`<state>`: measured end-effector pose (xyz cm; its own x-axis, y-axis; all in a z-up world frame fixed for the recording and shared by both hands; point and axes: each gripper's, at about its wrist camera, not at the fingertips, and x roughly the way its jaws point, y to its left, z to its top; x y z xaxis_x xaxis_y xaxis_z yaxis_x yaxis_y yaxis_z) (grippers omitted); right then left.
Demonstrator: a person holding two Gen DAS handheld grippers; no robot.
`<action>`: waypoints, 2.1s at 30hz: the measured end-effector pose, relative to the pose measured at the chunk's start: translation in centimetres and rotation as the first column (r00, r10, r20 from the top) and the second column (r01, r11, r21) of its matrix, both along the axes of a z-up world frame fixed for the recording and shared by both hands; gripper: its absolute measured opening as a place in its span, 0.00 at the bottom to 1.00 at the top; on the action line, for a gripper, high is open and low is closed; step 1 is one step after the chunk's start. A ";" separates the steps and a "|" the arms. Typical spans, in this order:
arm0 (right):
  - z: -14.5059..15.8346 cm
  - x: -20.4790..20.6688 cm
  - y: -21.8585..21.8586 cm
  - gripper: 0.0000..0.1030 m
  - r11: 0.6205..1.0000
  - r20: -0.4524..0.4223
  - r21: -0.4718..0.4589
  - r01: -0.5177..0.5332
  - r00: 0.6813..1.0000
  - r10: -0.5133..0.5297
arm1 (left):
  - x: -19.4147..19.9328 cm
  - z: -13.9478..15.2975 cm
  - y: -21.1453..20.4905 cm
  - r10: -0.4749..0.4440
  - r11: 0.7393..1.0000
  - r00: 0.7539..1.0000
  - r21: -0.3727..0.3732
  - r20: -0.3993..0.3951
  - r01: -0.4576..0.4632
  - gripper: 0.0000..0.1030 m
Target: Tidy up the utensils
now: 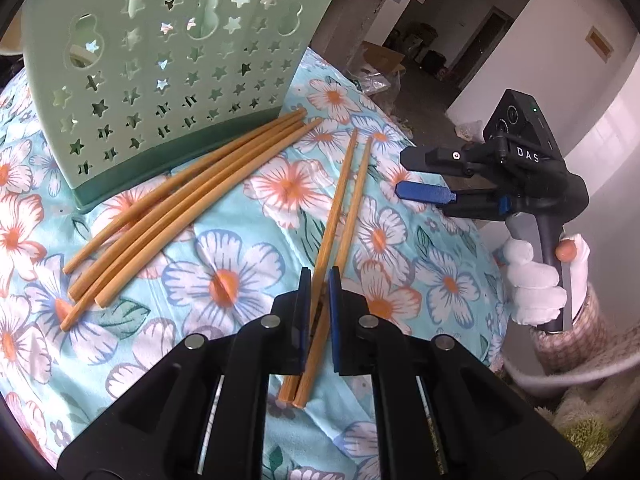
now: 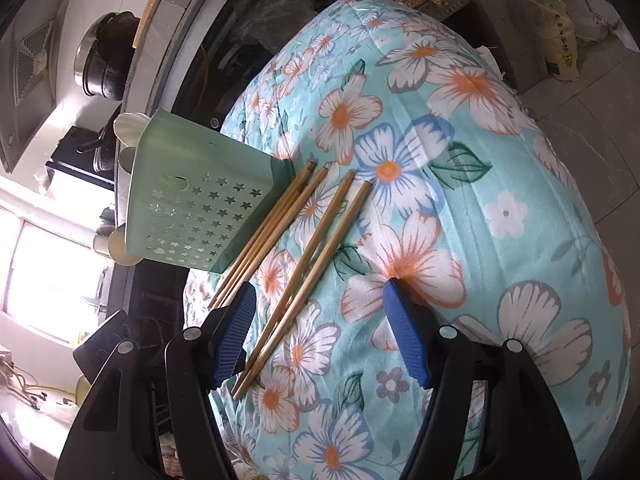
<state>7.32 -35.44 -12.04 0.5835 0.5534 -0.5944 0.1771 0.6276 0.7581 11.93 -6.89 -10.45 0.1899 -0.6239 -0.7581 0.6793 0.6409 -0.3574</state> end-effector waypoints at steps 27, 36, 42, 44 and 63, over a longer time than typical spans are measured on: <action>0.0 1.8 1.1 0.94 0.999 -0.018 0.030 0.015 1.000 -0.015 | 0.4 -0.6 -1.9 0.005 0.997 0.998 0.073 0.060 -0.010 0.15; 0.0 2.1 1.3 0.94 0.999 -0.017 0.030 0.030 0.999 -0.029 | 0.4 -0.6 -1.8 0.006 0.997 0.998 0.073 0.060 -0.010 0.15; -0.1 2.1 1.2 0.94 0.998 -0.014 0.036 0.043 0.999 -0.042 | 0.4 -0.6 -1.8 0.007 0.997 0.998 0.073 0.062 -0.011 0.15; -0.1 2.2 1.0 0.94 0.998 -0.016 0.046 0.033 0.999 -0.032 | 0.4 -0.6 -1.8 0.006 0.998 0.998 0.068 0.062 -0.010 0.15; -0.5 1.1 -0.4 0.82 0.993 0.011 0.116 -0.018 1.000 0.017 | 1.1 -0.4 -5.8 -0.095 0.978 0.976 0.201 0.195 0.055 0.22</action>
<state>8.45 -35.89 -12.50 0.5783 0.6284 -0.5202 0.1589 0.5386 0.8274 12.99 -12.73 -10.83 0.3097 -0.4878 -0.8162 0.7736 0.6284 -0.0820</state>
